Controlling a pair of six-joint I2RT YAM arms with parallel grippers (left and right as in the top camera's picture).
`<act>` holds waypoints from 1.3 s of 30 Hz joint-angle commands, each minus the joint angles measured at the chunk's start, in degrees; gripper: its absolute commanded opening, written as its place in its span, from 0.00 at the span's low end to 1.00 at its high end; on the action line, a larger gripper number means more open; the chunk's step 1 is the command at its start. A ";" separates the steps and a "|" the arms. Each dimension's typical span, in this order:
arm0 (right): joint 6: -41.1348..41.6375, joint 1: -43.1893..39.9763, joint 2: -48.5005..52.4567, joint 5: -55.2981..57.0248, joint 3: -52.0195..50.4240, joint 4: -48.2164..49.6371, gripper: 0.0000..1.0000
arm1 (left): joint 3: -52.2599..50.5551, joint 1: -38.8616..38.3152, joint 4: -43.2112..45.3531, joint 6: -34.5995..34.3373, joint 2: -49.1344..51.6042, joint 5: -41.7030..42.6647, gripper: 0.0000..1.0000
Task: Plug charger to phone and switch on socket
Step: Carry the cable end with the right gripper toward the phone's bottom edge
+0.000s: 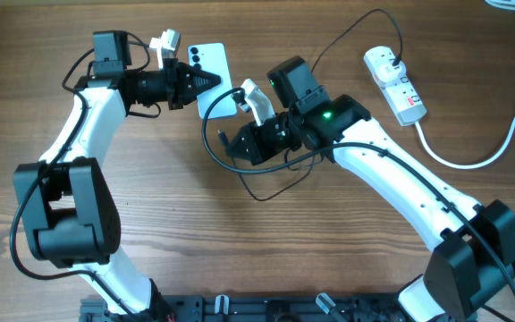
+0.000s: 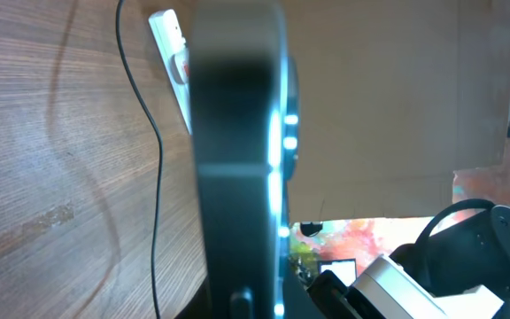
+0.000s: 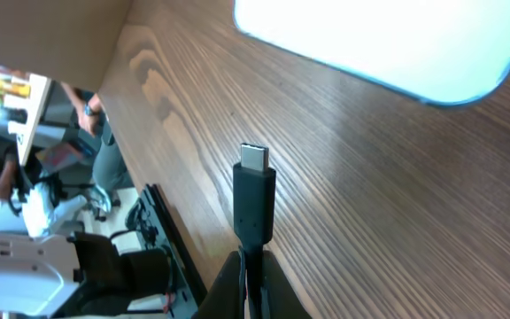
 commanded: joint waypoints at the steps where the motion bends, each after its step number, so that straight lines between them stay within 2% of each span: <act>1: 3.13 -0.07 -0.28 3.10 0.81 0.83 0.04 | 0.26 -0.92 0.39 -0.83 -0.09 2.01 0.04; 17: 6.16 -0.07 -0.28 8.00 0.81 2.01 0.04 | 0.26 -1.49 0.44 -1.29 -0.09 2.23 0.04; 39: 7.50 0.04 -0.28 7.17 0.81 2.51 0.04 | 0.26 -1.49 1.07 -0.70 -0.09 2.23 0.04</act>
